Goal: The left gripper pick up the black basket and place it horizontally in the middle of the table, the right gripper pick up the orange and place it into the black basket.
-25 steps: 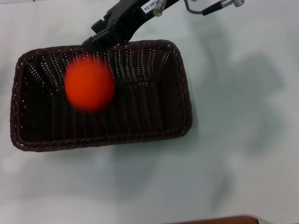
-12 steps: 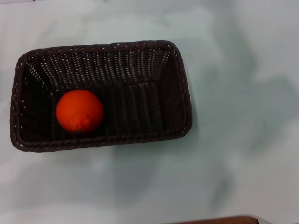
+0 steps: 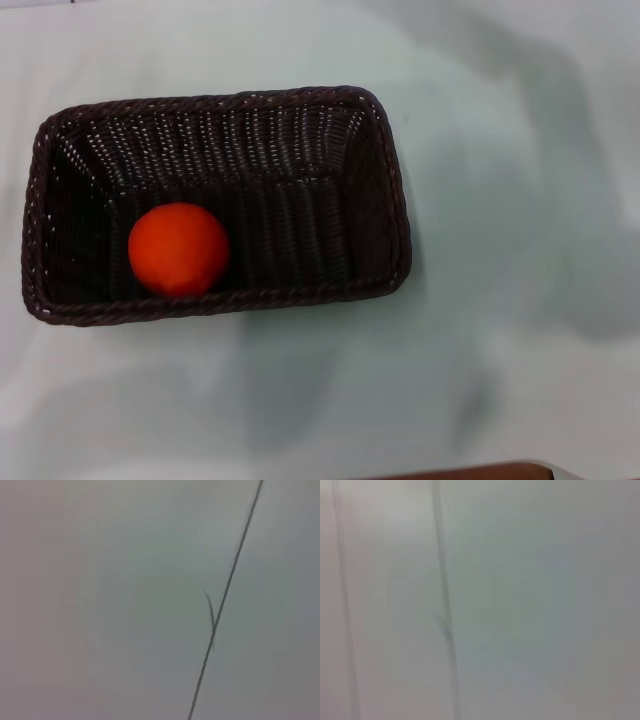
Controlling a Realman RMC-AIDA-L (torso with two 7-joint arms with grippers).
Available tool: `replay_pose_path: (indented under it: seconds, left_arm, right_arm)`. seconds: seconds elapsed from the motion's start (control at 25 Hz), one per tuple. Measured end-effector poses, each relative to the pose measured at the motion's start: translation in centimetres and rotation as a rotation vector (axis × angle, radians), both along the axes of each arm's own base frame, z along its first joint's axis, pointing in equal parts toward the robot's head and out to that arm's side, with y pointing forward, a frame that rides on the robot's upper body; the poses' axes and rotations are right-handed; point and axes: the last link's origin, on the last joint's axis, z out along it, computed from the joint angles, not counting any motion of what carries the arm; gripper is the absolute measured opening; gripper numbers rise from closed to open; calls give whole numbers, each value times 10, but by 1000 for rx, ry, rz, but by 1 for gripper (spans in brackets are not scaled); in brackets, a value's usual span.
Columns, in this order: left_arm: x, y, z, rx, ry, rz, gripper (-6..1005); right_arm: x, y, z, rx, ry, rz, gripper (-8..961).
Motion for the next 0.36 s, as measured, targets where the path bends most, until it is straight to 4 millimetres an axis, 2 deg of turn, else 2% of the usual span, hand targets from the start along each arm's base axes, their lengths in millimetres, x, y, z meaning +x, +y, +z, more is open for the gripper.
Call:
replay_pose_path:
  seconds: [0.2, 0.36]
  left_arm:
    - [0, 2, -5, 49, 38, 14, 729]
    - [1, 5, -7, 79, 46, 18, 729]
  right_arm:
    - [32, 3, -4, 146, 116, -22, 927]
    - [54, -7, 0, 313, 206, 15, 927]
